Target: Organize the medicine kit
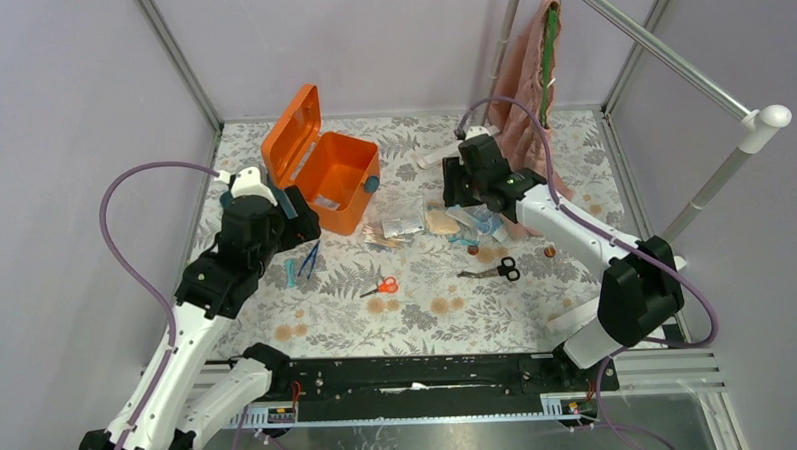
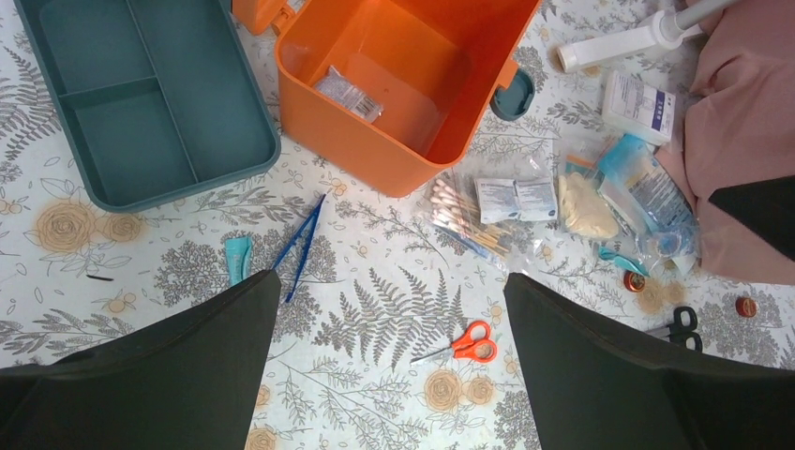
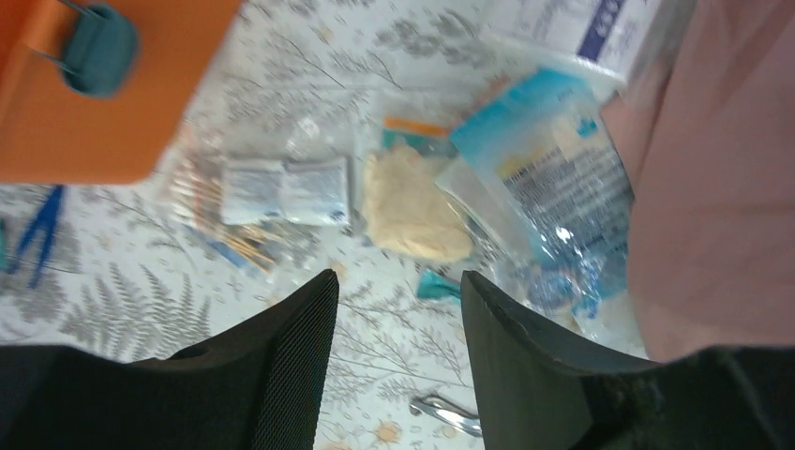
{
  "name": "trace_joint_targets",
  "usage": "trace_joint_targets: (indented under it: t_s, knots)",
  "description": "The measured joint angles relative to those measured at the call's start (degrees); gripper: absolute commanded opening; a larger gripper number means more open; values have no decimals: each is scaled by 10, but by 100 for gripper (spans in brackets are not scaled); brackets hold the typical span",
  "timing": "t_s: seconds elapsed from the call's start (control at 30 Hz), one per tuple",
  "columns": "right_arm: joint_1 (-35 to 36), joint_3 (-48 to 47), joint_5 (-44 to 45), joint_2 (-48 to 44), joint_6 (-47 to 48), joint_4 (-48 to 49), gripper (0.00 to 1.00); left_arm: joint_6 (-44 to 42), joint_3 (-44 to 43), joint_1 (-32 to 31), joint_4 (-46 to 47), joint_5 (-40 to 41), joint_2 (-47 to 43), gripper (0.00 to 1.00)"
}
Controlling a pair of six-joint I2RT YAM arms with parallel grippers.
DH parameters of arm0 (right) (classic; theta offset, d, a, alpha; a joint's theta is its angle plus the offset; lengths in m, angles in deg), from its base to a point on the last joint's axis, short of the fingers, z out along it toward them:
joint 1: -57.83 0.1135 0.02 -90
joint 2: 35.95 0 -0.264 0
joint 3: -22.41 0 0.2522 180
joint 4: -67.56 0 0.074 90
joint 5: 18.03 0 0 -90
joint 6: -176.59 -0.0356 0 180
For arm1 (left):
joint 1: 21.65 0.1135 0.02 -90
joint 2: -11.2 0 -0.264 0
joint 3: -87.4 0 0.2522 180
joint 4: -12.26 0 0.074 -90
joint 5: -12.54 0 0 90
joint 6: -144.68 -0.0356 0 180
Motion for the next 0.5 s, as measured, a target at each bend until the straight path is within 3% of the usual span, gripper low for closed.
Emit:
trace_joint_targets:
  t_s: [0.27,0.5]
  knots:
    - [-22,18,67,39,19,-68,55,0,4,0,6,-11,4,99]
    - [-77,16,78,103,34,-95,61,0,9,0,9,-12,-11,99]
